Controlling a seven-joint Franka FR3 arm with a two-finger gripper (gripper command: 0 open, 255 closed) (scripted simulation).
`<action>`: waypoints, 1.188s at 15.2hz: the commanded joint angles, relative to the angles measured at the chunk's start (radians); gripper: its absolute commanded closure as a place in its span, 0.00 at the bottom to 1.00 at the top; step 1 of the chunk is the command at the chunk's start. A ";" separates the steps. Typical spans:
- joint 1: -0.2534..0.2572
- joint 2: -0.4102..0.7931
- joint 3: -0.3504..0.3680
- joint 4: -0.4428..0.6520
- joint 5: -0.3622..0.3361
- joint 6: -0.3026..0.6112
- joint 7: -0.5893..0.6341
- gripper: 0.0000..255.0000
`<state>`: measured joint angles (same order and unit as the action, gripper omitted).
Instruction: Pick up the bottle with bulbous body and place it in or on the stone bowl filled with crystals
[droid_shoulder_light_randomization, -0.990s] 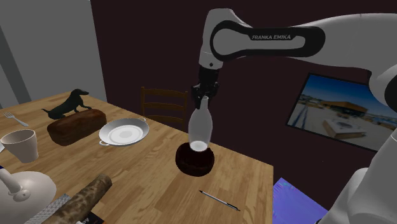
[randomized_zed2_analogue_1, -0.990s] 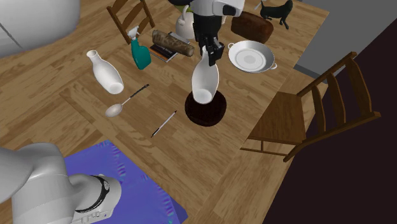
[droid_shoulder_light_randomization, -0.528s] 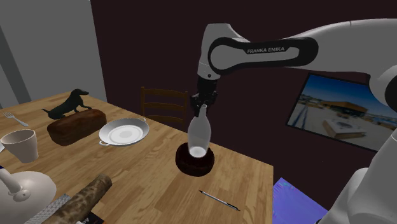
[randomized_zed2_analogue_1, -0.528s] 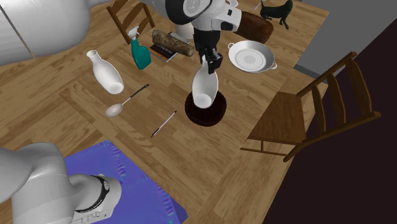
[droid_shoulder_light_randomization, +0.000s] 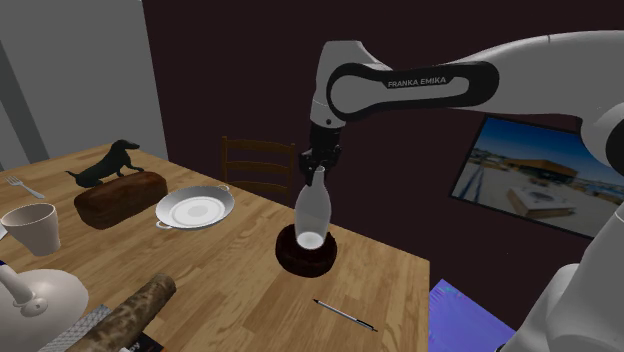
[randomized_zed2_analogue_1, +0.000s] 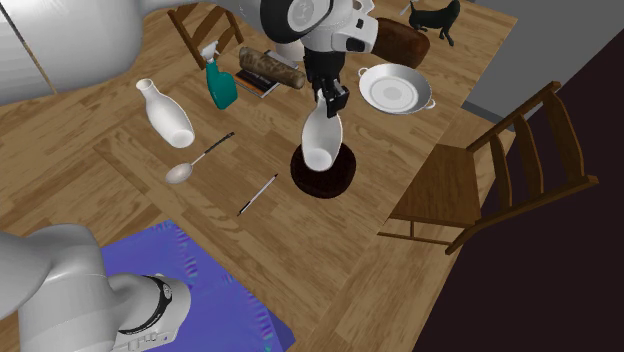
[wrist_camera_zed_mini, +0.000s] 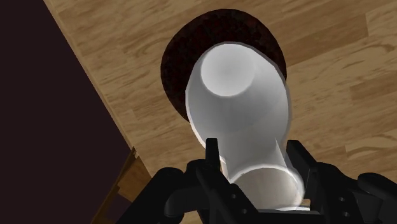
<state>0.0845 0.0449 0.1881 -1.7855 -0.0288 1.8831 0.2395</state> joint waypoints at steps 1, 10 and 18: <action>0.000 0.001 0.000 -0.001 -0.001 0.000 0.000 0.00; 0.001 -0.005 0.001 0.118 0.001 -0.126 -0.001 0.00; 0.001 -0.005 0.001 0.118 0.001 -0.126 -0.001 0.00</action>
